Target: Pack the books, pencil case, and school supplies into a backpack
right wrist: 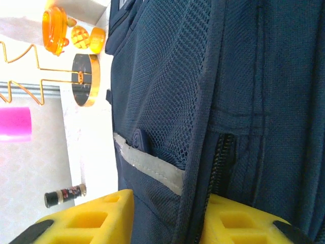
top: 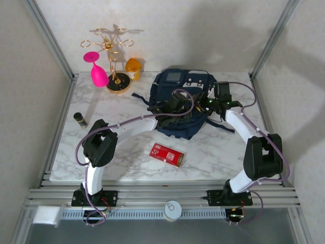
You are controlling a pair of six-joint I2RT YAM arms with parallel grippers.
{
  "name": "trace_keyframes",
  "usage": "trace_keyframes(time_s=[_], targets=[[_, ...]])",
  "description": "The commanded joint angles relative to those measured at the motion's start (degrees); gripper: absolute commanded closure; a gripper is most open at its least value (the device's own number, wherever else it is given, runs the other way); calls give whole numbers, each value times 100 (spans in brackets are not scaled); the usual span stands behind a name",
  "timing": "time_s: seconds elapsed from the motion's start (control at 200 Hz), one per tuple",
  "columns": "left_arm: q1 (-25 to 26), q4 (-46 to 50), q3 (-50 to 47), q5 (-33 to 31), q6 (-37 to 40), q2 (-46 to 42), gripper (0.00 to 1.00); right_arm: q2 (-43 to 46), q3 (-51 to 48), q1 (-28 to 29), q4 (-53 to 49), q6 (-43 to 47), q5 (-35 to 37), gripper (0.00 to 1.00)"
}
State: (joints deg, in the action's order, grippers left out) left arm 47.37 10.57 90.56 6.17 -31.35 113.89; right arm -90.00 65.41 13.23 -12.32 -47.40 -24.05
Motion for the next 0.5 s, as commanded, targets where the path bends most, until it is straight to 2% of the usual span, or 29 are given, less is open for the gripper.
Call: trace_keyframes(time_s=[0.0,0.095,0.24,0.39,0.496], targets=[[26,-153,-30,223,-64,70,100,155,-90,230,388,-414,142,64],[17,-232,-111,228,-2,26,100,54,-187,200,522,-379,254,75],[-64,182,-235,7,383,-137,100,-47,90,-67,147,155,343,100],[-411,309,-1059,-72,1114,-687,100,79,354,-496,-510,1056,106,100],[-904,153,-1725,111,1640,-1007,100,194,212,-1138,-546,1277,-378,100]])
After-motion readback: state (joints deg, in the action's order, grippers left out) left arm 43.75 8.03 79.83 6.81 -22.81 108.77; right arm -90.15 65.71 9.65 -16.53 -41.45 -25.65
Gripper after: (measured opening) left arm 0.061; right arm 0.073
